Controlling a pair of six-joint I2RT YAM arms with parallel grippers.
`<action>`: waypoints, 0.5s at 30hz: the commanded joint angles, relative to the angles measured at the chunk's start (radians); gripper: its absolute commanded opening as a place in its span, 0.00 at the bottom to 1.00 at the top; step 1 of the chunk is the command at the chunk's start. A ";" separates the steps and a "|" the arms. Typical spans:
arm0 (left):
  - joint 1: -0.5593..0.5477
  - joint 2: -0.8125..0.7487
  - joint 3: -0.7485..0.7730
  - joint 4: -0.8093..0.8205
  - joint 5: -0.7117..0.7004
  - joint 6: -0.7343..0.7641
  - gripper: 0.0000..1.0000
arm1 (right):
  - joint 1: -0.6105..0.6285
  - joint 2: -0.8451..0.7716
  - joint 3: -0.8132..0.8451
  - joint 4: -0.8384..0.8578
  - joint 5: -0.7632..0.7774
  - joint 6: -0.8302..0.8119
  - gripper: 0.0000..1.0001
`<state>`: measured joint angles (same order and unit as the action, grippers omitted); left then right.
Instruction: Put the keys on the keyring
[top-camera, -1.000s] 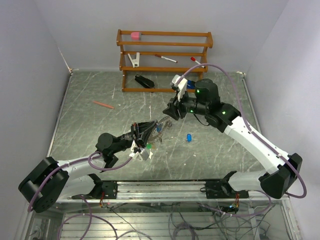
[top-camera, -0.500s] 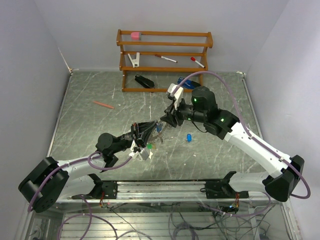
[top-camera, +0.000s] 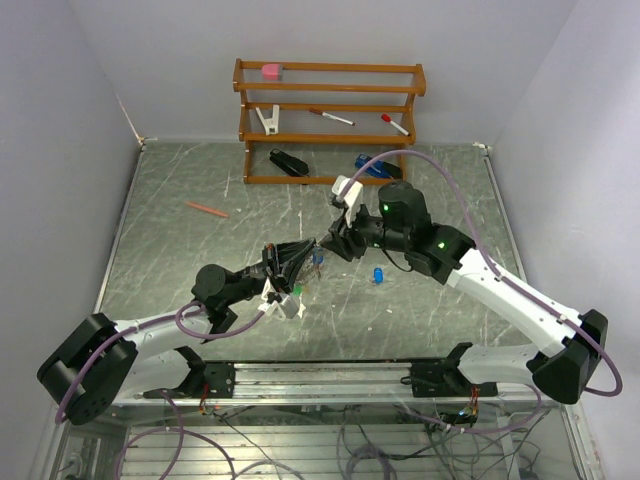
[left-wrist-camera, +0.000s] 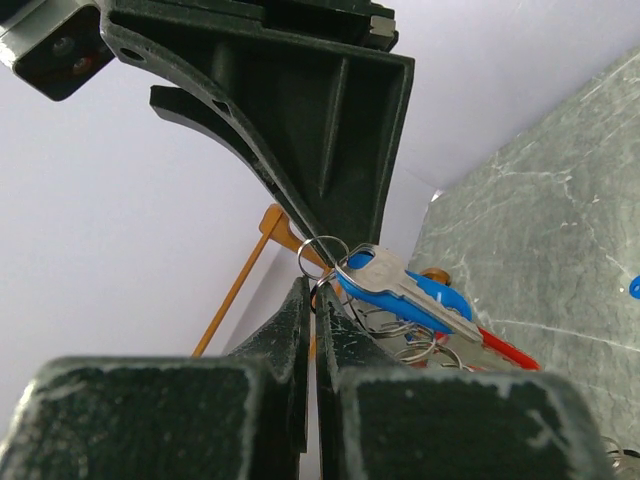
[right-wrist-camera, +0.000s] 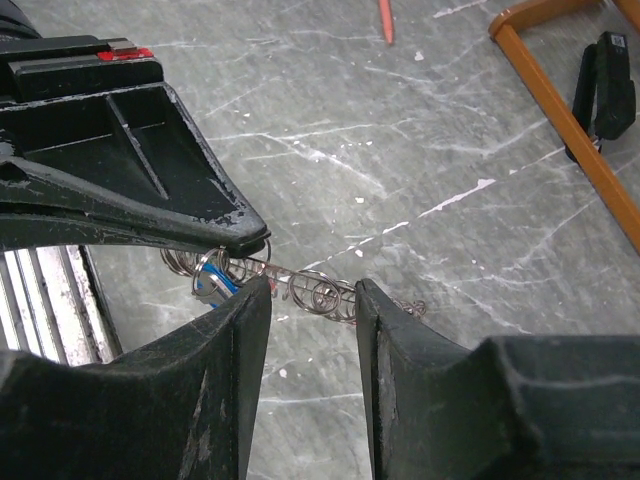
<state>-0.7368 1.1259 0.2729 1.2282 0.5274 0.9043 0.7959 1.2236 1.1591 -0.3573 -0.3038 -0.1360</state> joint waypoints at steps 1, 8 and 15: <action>-0.008 -0.004 0.039 0.151 -0.007 -0.013 0.07 | 0.030 -0.016 -0.009 0.002 0.011 0.010 0.39; -0.008 -0.005 0.035 0.145 -0.008 -0.011 0.07 | 0.051 -0.028 -0.004 -0.009 0.035 0.019 0.39; -0.008 -0.015 0.033 0.124 0.019 -0.007 0.07 | 0.055 -0.030 0.012 -0.008 0.056 0.022 0.39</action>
<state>-0.7368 1.1255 0.2729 1.2282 0.5274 0.9043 0.8417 1.2083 1.1568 -0.3698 -0.2600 -0.1265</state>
